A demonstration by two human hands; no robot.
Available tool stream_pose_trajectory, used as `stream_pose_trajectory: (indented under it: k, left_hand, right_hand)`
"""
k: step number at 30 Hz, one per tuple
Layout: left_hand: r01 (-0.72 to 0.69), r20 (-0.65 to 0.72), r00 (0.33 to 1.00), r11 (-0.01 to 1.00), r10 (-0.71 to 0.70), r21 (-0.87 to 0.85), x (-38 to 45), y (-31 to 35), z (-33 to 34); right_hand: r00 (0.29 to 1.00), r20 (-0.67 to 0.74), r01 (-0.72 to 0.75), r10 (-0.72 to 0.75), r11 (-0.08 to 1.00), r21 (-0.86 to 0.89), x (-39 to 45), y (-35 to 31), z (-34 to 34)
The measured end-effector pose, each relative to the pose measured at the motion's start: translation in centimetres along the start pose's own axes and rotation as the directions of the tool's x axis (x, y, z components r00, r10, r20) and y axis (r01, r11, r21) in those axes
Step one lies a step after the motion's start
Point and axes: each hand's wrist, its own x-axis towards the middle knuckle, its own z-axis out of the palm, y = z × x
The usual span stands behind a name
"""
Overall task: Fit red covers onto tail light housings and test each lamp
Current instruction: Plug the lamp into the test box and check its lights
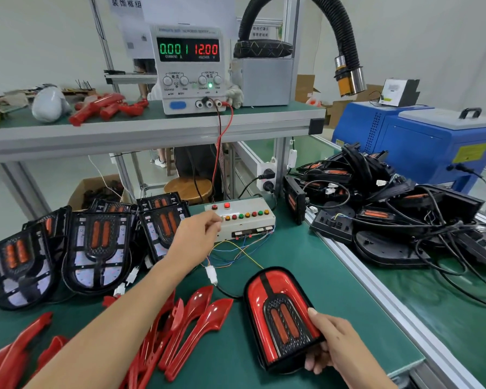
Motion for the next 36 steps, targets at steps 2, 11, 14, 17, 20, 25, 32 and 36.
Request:
stream_pose_trajectory:
  k: [2,11,14,17,20,25,32,36]
  left_hand:
    - [-0.003,0.002,1.0,0.999,0.003,0.041,-0.1,-0.3,0.3]
    - [-0.593,0.604,0.762,0.627,0.233,0.506,-2.3,-1.5,-0.6]
    - [-0.665,0.654,0.726,0.463,0.213,0.587,-2.8,-1.7,-0.8]
    - [-0.673,0.65,0.725,0.428,0.226,0.603,-2.6,-1.8,-1.0]
    - [-0.665,0.622,0.731,0.498,0.282,0.556,-2.1,-2.0,-1.2]
    - [-0.659,0.597,0.723,0.605,0.346,0.447,-1.9,-1.4,-1.7]
    - [-0.688,0.573,0.69,0.646,0.442,0.331,-2.0,-1.5,-2.8]
    - [-0.752,0.562,0.619,0.621,0.549,0.221,-1.8,-2.1,-3.0]
  right_hand:
    - [1.0,-0.007,-0.005,0.005,1.0,-0.029,0.0,-0.1,0.1]
    - [0.955,-0.276,0.002,-0.112,0.93,-0.368,-0.2,-0.2,0.3]
    - [0.886,-0.384,0.008,-0.259,0.838,-0.546,-0.2,-0.8,0.6]
    - [0.829,-0.464,-0.178,-0.314,0.638,-0.749,-0.3,-1.3,1.4]
    - [0.761,-0.448,-0.098,-0.468,0.6,-0.794,-0.2,-2.4,2.9]
    - [0.79,0.0,0.281,-0.613,0.362,-0.889,3.2,-5.7,8.8]
    - [0.924,0.141,0.259,-0.355,0.308,-0.915,8.9,-7.5,12.8]
    - [0.906,0.217,0.353,-0.363,0.365,-0.861,9.9,-7.3,11.7]
